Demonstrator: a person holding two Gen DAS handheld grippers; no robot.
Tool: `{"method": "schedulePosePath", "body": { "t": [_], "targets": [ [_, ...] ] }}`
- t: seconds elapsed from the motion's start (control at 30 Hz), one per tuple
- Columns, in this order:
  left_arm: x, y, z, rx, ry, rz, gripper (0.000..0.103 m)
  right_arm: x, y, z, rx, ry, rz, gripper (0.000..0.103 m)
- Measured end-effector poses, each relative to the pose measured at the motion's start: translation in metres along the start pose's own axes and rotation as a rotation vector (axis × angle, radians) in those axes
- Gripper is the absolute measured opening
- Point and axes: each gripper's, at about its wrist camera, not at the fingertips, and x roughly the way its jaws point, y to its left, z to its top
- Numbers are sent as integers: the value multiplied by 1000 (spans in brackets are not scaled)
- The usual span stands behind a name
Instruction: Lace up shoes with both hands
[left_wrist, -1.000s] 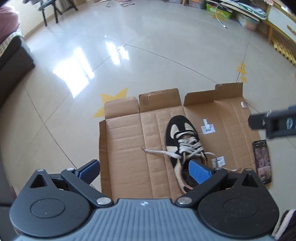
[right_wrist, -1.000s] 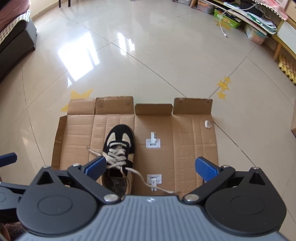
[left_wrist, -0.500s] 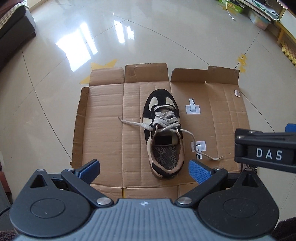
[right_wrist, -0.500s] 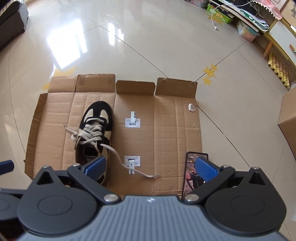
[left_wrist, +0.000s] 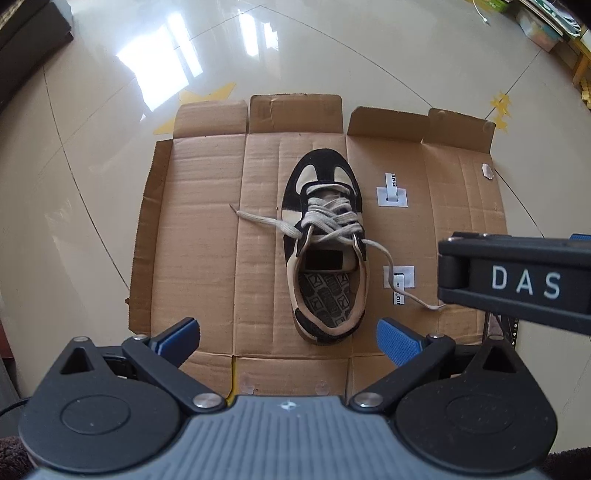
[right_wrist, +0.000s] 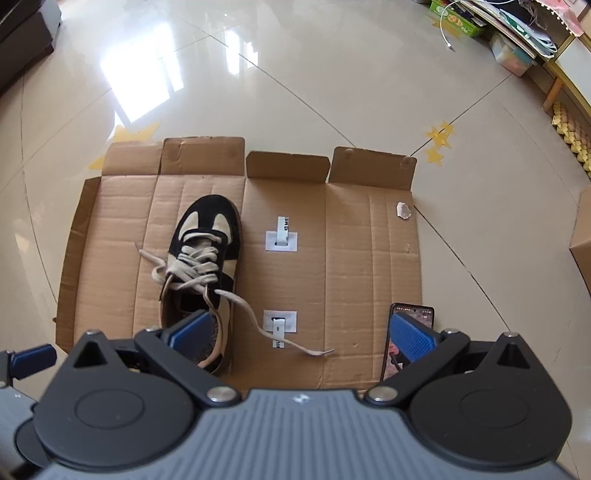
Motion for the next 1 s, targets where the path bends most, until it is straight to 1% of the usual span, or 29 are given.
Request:
{"method": "schedulePosePath", "body": {
  "t": [0.1, 0.2, 0.53, 0.73, 1.0],
  "targets": [
    [2, 1, -2, -11, 24, -10, 102, 3, 0, -3, 2, 20, 11, 103],
    [3, 0, -3, -11, 30, -8, 102, 4, -2, -5, 5, 30, 14, 103],
    [-1, -5, -1, 11, 2, -6, 102, 6, -3, -5, 10, 32, 13, 103],
    [-1, -7, 0, 20, 3, -10, 102, 7, -3, -5, 7, 35, 17, 103],
    [-3, -8, -3, 38, -14, 4, 102, 9, -2, -6, 5, 47, 24, 103]
  ]
}}
